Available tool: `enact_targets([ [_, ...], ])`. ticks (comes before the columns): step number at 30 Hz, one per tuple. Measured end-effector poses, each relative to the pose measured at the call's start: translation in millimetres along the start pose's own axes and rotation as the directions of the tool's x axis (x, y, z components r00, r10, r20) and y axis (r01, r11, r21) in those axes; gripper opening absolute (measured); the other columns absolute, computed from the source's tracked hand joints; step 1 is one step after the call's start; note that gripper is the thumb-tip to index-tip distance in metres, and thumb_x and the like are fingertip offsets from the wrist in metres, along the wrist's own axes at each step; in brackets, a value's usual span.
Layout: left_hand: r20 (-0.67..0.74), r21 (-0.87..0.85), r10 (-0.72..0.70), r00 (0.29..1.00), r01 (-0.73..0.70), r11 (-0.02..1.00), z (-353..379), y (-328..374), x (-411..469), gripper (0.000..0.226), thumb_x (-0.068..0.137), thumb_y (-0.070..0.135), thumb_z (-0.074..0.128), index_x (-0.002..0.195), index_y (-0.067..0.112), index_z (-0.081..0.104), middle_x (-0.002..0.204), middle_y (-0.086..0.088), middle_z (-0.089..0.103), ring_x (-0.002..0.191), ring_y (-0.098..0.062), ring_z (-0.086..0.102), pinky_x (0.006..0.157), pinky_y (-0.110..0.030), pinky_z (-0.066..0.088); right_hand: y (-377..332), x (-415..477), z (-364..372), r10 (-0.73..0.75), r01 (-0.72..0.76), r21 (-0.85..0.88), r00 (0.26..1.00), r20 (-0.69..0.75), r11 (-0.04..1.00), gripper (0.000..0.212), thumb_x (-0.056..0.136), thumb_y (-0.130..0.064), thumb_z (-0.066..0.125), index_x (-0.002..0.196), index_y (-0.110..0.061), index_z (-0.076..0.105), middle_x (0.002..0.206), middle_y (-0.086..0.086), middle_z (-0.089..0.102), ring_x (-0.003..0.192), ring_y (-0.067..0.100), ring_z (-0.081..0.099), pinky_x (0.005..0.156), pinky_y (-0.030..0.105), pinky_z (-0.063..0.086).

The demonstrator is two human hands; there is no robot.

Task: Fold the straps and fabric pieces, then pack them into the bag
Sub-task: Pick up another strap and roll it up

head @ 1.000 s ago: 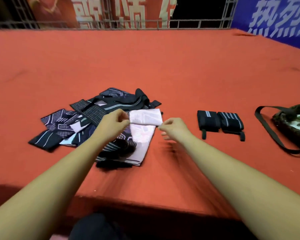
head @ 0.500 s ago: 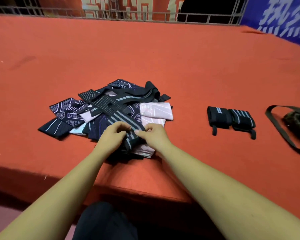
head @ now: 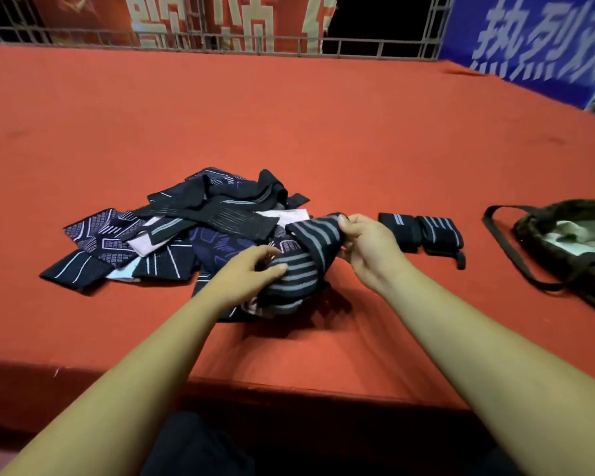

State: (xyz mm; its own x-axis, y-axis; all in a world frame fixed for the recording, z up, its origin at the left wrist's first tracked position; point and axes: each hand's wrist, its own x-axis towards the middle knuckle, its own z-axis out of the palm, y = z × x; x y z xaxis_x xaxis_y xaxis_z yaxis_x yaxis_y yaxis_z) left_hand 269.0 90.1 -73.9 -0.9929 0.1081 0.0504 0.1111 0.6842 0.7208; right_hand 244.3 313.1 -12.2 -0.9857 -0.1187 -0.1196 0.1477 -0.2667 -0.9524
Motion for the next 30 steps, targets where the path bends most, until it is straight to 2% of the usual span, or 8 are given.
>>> enact_targets([
  [4, 0.033, 0.293, -0.021, 0.999, 0.010, 0.956, 30.6, 2.9, -1.8, 0.041, 0.076, 0.055, 0.050, 0.101, 0.026, 0.065, 0.103, 0.008, 0.059, 0.112, -0.014, 0.050, 0.090, -0.036, 0.026, 26.1, -9.2, -32.5, 0.164, -0.180, -0.279, 0.983, -0.079, 0.943, 0.031, 0.096, -0.005, 0.053, 0.067, -0.015, 0.048, 0.062, 0.003, 0.050, 0.056, 0.015, 0.044, 0.053, 0.027, 0.033],
  [7, -0.012, 0.291, 0.032, 0.999, -0.027, 0.956, 47.5, 0.3, -2.7, 0.019, 0.088, 0.043, 0.058, 0.099, 0.029, 0.064, 0.101, 0.010, 0.064, 0.113, -0.016, 0.051, 0.084, -0.035, 0.023, 46.8, -21.4, -51.3, 0.240, -0.200, -0.603, 0.971, -0.014, 0.772, 0.029, 0.092, -0.033, 0.065, 0.070, -0.015, 0.060, 0.064, 0.004, 0.058, 0.053, 0.015, 0.049, 0.049, 0.024, 0.037],
  [9, -0.024, 0.284, 0.041, 0.999, -0.033, 0.958, 53.9, -1.3, -2.0, 0.016, 0.090, 0.042, 0.059, 0.100, 0.031, 0.064, 0.102, 0.007, 0.065, 0.112, -0.016, 0.051, 0.081, -0.034, 0.020, 56.1, -29.9, -52.6, 0.281, -0.186, -0.631, 0.958, 0.052, 0.753, 0.023, 0.092, -0.034, 0.067, 0.084, -0.012, 0.069, 0.070, 0.002, 0.069, 0.056, 0.011, 0.059, 0.051, 0.019, 0.045],
  [14, -0.076, 0.253, -0.031, 0.997, 0.050, 0.966, 55.2, -11.9, 1.2, 0.009, 0.091, 0.038, 0.063, 0.096, 0.031, 0.065, 0.100, 0.002, 0.064, 0.112, -0.017, 0.050, 0.084, -0.030, 0.019, 60.8, -27.1, -53.7, 0.055, -0.063, -0.101, 0.995, -0.078, 0.993, 0.010, 0.096, -0.007, 0.058, 0.090, -0.009, 0.067, 0.086, 0.007, 0.070, 0.076, 0.017, 0.064, 0.076, 0.028, 0.053],
  [19, -0.098, 0.262, -0.052, 0.994, 0.076, 0.962, 56.7, -16.6, 3.4, 0.038, 0.086, 0.063, 0.049, 0.073, 0.028, 0.058, 0.079, 0.001, 0.065, 0.091, -0.017, 0.057, 0.080, -0.035, 0.022, 71.6, -41.2, -99.9, 0.087, 0.016, 0.352, 0.958, -0.273, 0.936, 0.020, 0.099, -0.006, 0.048, 0.113, -0.001, 0.063, 0.106, 0.013, 0.071, 0.095, 0.022, 0.068, 0.094, 0.036, 0.052],
  [22, -0.088, 0.252, -0.071, 0.994, 0.091, 0.963, 53.1, -12.7, 4.4, 0.033, 0.096, 0.047, 0.051, 0.073, 0.025, 0.061, 0.061, 0.006, 0.062, 0.087, -0.017, 0.064, 0.087, -0.038, 0.027, 66.0, -52.9, -136.7, 0.189, 0.022, 0.496, 0.909, -0.370, 0.868, 0.018, 0.102, -0.013, 0.047, 0.105, -0.008, 0.064, 0.086, 0.005, 0.075, 0.075, 0.016, 0.071, 0.075, 0.035, 0.059],
  [27, 0.021, 0.421, 0.034, 0.999, -0.040, 0.906, 54.8, -16.1, 3.1, 0.037, 0.082, 0.065, 0.045, 0.081, 0.038, 0.069, 0.081, 0.015, 0.063, 0.101, -0.011, 0.052, 0.085, -0.039, 0.029, 57.2, -69.1, -175.3, 0.182, -0.192, 0.023, 0.878, -0.442, 0.981, 0.012, 0.095, -0.011, 0.058, 0.090, -0.006, 0.067, 0.068, 0.005, 0.071, 0.059, 0.020, 0.066, 0.064, 0.036, 0.055],
  [30, 0.068, 0.358, 0.076, 0.995, -0.096, 0.929, 57.5, -21.3, -2.1, 0.030, 0.071, 0.076, 0.035, 0.074, 0.058, 0.059, 0.087, 0.020, 0.057, 0.106, -0.011, 0.043, 0.097, -0.047, 0.031, 49.4, -65.6, -166.8, 0.003, -0.306, -0.539, 0.872, -0.490, 0.785, 0.014, 0.085, -0.013, 0.068, 0.087, -0.003, 0.059, 0.074, 0.012, 0.053, 0.066, 0.023, 0.050, 0.065, 0.040, 0.047],
])
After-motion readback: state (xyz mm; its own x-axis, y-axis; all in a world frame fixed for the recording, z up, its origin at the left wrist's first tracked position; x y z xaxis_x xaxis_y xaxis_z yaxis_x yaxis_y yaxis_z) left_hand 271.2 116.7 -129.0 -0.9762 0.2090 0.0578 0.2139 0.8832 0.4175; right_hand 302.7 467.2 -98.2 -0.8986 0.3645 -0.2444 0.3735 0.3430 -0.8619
